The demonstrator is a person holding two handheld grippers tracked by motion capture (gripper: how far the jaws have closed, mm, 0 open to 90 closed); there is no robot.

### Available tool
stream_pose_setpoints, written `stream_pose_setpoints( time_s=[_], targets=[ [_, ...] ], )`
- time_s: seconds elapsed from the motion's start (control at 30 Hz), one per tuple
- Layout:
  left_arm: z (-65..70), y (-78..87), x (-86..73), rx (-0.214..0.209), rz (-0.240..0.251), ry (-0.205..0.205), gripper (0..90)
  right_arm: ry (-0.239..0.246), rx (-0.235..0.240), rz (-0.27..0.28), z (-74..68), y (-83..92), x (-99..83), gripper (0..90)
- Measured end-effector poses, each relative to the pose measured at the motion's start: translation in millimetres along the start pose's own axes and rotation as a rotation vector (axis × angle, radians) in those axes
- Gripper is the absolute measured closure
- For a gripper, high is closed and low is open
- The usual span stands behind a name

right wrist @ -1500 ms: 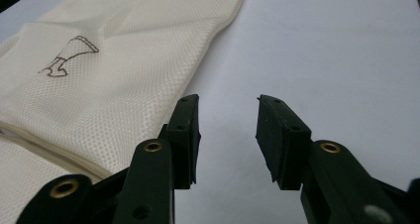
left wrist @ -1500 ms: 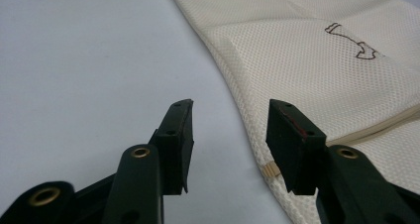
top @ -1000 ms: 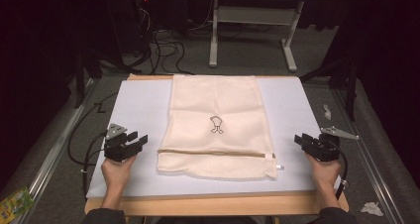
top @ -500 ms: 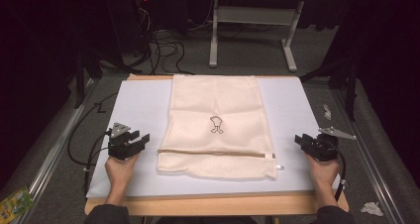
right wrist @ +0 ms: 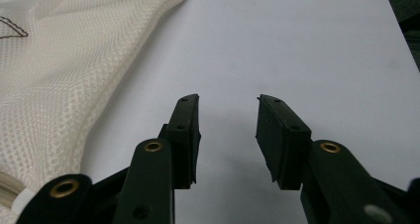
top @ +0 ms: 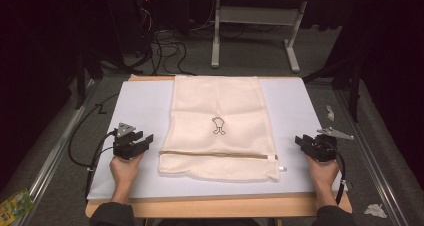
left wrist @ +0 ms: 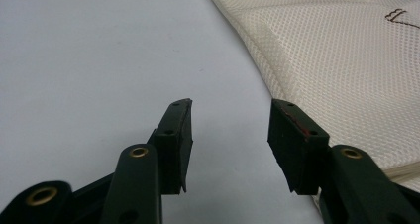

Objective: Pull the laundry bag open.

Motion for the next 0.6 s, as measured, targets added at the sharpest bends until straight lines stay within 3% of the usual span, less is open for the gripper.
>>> stream_pose_setpoints(
  time_s=[0.33, 0.47, 0.6],
  targets=[
    [-2.0, -9.4, -3.3, 0.007, -0.006, 0.020, 51.5, 0.010, -0.025, -0.016, 1.8, -6.1, -1.7, 61.9],
    [-3.9, -13.5, -7.2, 0.019, -0.015, 0.017, 51.3, 0.038, -0.035, -0.017, 2.2, -8.2, -1.7, 61.8],
    [-4.4, -15.8, -8.8, 0.033, -0.013, 0.000, 51.2, 0.031, -0.040, -0.013, 2.6, -9.8, -3.0, 61.5]
  ],
)
Point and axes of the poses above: each handheld gripper's, and its own axes: y roughly backward along the jaws, x roughly out of its top, z roughly to its right, the point moved 7 cm from there along -y, roughly forward along the jaws, and after that the axes turned 14 degrees about x, right-handed, at the moved point
